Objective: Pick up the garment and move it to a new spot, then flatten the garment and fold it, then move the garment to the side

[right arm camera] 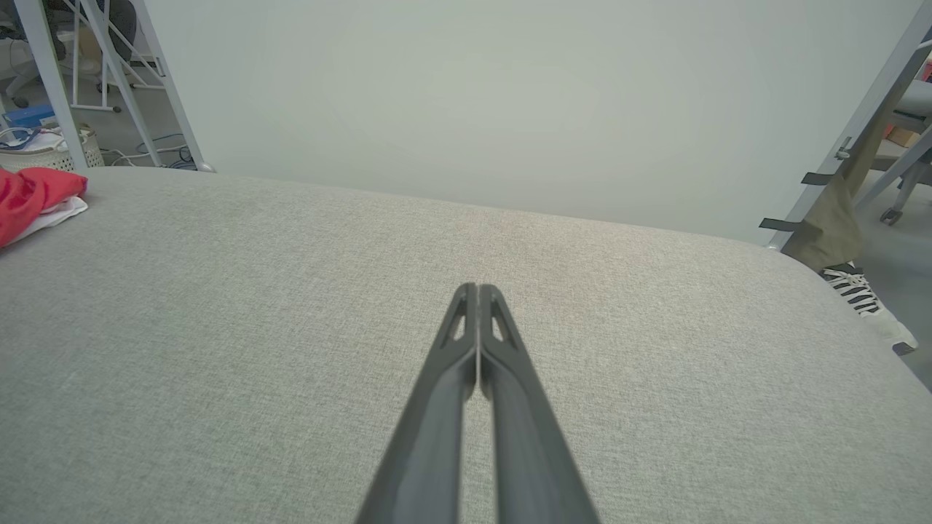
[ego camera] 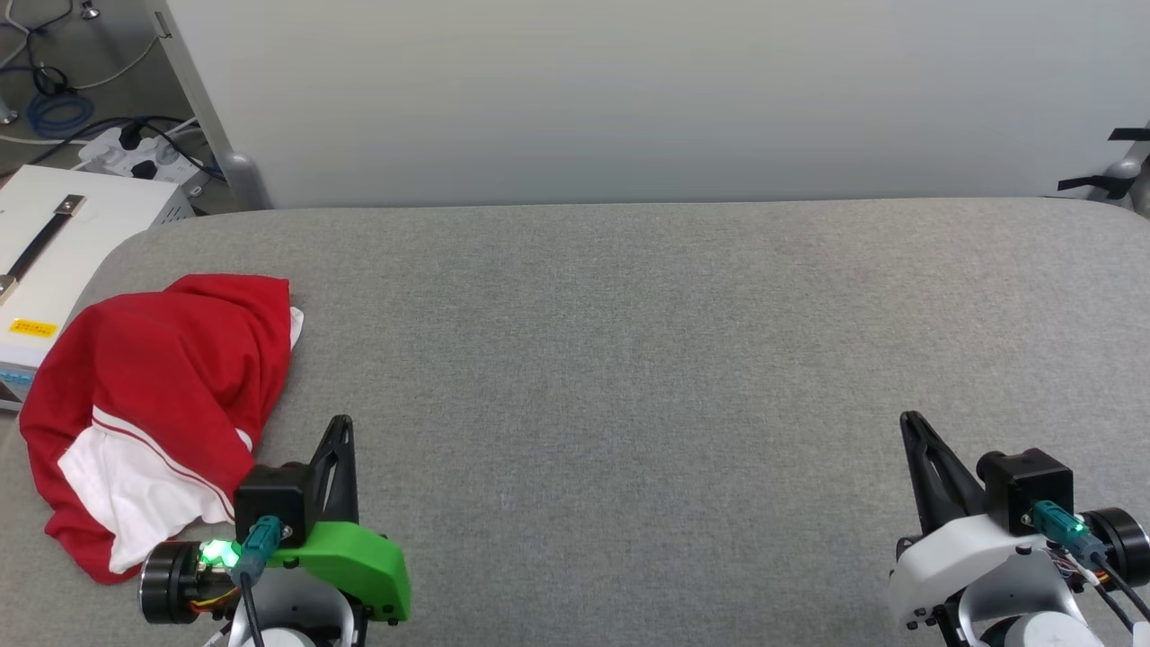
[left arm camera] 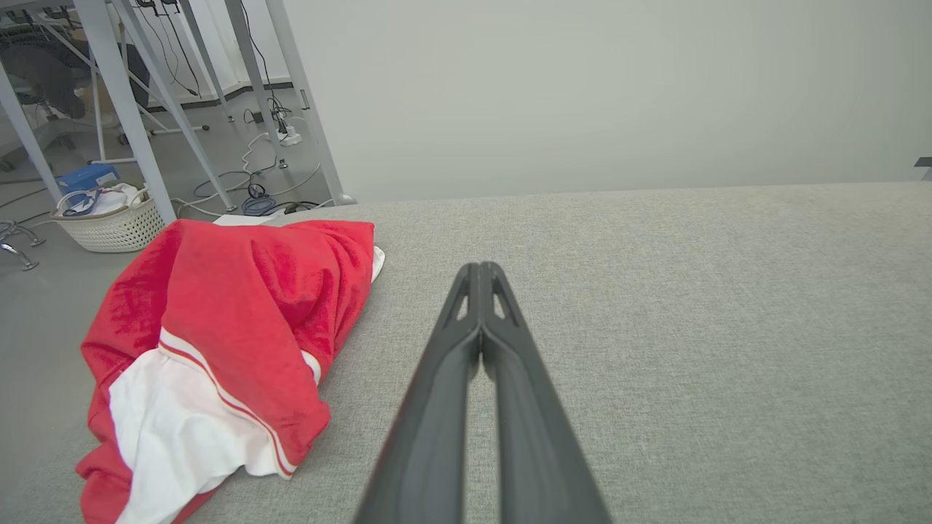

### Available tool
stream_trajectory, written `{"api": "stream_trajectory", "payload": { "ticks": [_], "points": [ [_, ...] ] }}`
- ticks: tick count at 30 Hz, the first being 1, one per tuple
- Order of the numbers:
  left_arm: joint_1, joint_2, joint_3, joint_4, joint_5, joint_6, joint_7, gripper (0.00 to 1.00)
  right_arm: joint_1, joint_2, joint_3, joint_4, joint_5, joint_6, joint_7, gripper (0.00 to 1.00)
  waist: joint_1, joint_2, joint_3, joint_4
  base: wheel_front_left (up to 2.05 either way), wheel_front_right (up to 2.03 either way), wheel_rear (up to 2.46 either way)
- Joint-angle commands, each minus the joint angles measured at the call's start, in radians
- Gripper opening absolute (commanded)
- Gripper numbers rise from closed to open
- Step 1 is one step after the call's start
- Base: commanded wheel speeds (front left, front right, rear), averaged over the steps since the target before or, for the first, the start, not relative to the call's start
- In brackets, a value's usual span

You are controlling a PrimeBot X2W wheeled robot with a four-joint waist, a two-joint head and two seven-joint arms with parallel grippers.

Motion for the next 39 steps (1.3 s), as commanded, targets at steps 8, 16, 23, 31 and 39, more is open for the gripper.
{"api": "stream_trajectory", "payload": {
  "ticks": [8,16,23,31,39],
  "points": [
    [-0.016,-0.005,0.001,-0.002,0.01,0.003,-0.001,0.0,-0.017,-0.001,0.0,0.002,-0.01,-0.001,0.003,0.0,0.0,0.0,0.0,0.0,0.0,0.0,0.0],
    [-0.016,-0.005,0.001,-0.002,0.01,0.003,-0.001,0.0,-0.017,-0.001,0.0,0.002,-0.01,-0.001,0.003,0.0,0.0,0.0,0.0,0.0,0.0,0.0,0.0],
    [-0.016,-0.005,0.001,-0.002,0.01,0.003,-0.001,0.0,-0.017,-0.001,0.0,0.002,-0.01,-0.001,0.003,0.0,0.0,0.0,0.0,0.0,0.0,0.0,0.0],
    [-0.016,-0.005,0.001,-0.002,0.01,0.003,-0.001,0.0,-0.017,-0.001,0.0,0.002,-0.01,-0.001,0.003,0.0,0.0,0.0,0.0,0.0,0.0,0.0,0.0],
    [-0.016,-0.005,0.001,-0.002,0.01,0.003,-0.001,0.0,-0.017,-0.001,0.0,0.002,-0.01,-0.001,0.003,0.0,0.0,0.0,0.0,0.0,0.0,0.0,0.0]
  ]
}}
